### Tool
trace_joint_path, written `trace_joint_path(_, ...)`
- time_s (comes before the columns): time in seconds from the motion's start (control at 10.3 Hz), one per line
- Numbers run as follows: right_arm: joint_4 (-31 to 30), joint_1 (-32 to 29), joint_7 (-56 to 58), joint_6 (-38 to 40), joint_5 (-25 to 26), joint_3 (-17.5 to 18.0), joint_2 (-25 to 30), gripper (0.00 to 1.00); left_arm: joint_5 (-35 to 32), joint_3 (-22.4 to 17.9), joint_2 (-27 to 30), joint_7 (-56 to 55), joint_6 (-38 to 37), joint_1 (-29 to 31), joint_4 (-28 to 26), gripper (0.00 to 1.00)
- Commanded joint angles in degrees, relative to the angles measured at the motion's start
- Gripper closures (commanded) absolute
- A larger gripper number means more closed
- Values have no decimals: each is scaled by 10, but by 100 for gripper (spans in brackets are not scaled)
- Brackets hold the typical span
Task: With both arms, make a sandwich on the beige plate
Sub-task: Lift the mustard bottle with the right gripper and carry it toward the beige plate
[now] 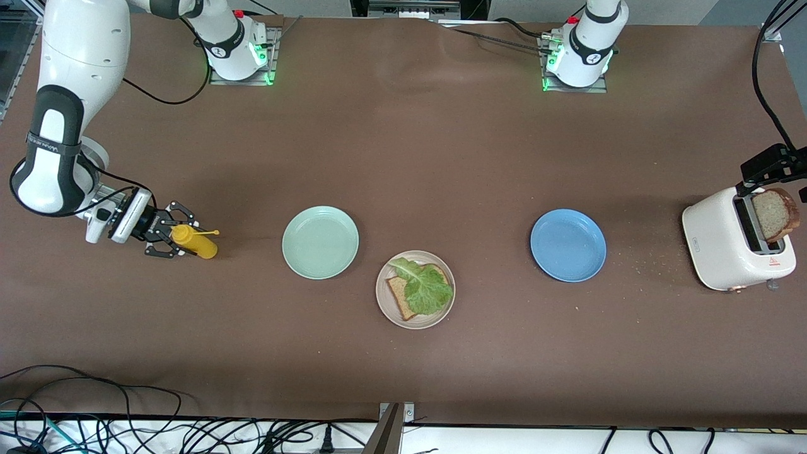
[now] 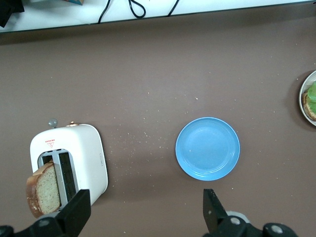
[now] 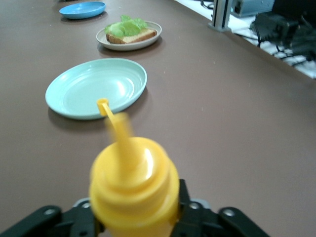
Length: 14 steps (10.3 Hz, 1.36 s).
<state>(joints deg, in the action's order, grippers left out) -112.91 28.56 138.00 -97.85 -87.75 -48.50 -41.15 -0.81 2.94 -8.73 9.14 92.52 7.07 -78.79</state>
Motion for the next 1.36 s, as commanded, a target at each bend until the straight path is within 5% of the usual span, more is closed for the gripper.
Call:
trace_joint_path(0.0,70,54,-22,-11,38,-4,-7,100,11,0,-3,1,-11,0,13,0)
trace_joint_path(0.49,154,243,-275,-116,163,-62,-2,100,11,0,-3,1,-11,0,13,0)
trace_joint_path(0.97,222,423,-679,-249,445,-61,-18,100,11,0,-3,1,-11,0,13,0)
trace_joint_path(1.27,275,487,-895,-250,601,-49,-78,100,12,0,-3,2,-11,0,13,0)
